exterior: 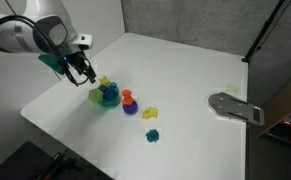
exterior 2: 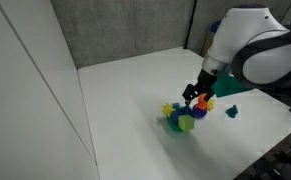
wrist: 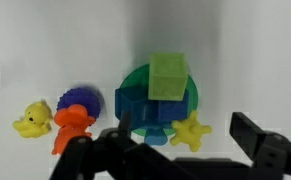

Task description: Move the green block from the bowl to the table

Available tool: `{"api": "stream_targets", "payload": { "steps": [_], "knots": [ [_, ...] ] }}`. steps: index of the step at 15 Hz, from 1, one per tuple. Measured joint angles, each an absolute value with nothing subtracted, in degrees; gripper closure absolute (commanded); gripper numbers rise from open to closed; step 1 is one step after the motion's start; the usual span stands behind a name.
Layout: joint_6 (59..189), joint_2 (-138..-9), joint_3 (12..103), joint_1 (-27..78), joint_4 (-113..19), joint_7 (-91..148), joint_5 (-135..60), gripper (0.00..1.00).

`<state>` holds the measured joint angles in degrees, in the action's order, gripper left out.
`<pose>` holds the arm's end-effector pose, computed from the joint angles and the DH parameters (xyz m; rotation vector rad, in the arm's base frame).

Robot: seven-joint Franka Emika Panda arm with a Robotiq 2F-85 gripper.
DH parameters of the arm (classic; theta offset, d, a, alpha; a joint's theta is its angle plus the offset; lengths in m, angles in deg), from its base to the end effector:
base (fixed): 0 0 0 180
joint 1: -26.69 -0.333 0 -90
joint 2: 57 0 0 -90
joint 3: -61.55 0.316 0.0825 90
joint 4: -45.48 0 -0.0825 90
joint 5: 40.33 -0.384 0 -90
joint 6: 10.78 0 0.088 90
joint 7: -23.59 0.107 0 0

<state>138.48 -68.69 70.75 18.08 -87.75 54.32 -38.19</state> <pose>0.5033 0.1632 0.2603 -3.0813 0.3071 -0.1037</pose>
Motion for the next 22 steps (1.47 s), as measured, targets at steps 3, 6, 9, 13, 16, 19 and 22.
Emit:
{"api": "stream_targets", "payload": {
  "steps": [3, 6, 9, 13, 16, 19, 22],
  "knots": [
    [139.6, -72.6, 68.8, 16.1, -86.4, 54.3, -38.1, 0.00],
    [140.1, -75.8, 66.2, 13.3, -85.4, 55.4, -36.4, 0.00],
    [141.1, -78.5, 63.6, 10.6, -84.7, 57.0, -34.4, 0.00],
    [143.2, -81.6, 62.0, 8.4, -83.6, 57.2, -34.4, 0.00],
    [145.1, -83.7, 61.3, 7.1, -82.8, 57.3, -34.4, 0.00],
    [146.6, -85.4, 60.2, 5.6, -82.1, 57.4, -34.4, 0.00],
    [147.4, -86.4, 59.3, 4.5, -81.6, 57.5, -34.4, 0.33]
  ]
}}
